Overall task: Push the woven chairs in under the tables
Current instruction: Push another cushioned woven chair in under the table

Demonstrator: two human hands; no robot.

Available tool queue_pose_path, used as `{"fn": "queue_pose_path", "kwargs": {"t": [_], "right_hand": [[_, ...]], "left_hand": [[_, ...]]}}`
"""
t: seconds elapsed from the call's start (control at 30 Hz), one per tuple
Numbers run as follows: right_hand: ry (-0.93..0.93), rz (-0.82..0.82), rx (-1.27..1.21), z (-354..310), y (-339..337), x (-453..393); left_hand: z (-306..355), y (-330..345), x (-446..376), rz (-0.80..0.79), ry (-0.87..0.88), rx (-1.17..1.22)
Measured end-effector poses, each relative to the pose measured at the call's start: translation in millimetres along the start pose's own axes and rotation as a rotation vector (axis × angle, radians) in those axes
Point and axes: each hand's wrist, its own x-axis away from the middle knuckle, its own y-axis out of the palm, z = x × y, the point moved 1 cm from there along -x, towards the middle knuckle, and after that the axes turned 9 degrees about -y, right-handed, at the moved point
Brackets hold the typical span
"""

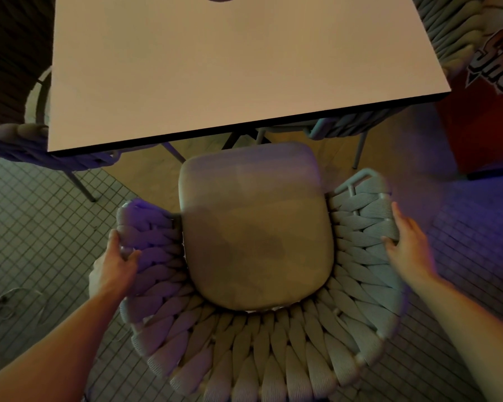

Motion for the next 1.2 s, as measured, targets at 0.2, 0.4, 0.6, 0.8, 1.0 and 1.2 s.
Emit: {"fn": "queue_pose_path", "kwargs": {"t": [0.2, 0.4, 0.6, 0.8, 1.0, 1.2], "right_hand": [[0.004, -0.018, 0.012, 7.6, -2.9, -4.9], [-0.008, -0.021, 0.041, 7.1, -1.3, -5.1], [-0.012, -0.031, 0.078, 10.6, 0.0, -5.1], [-0.01, -0.018, 0.08, 11.4, 1.3, -6.8], [-0.006, -0.024, 0.091, 6.5, 2.4, -4.1], [0.044, 0.023, 0.005, -11.6, 7.9, 11.5]], "left_hand": [[-3.5, 4.9, 5.0, -0.004, 0.002, 0.002], [-6.2, 3.9, 1.7, -0.009, 0.027, 0.008], [-7.6, 4.7, -1.0, -0.002, 0.06, 0.002], [-6.7, 2.4, -4.1, 0.008, 0.073, -0.017], [-4.0, -0.6, -9.3, 0.001, 0.111, -0.051], [12.4, 5.9, 20.5, 0.173, 0.257, -0.15]]}}
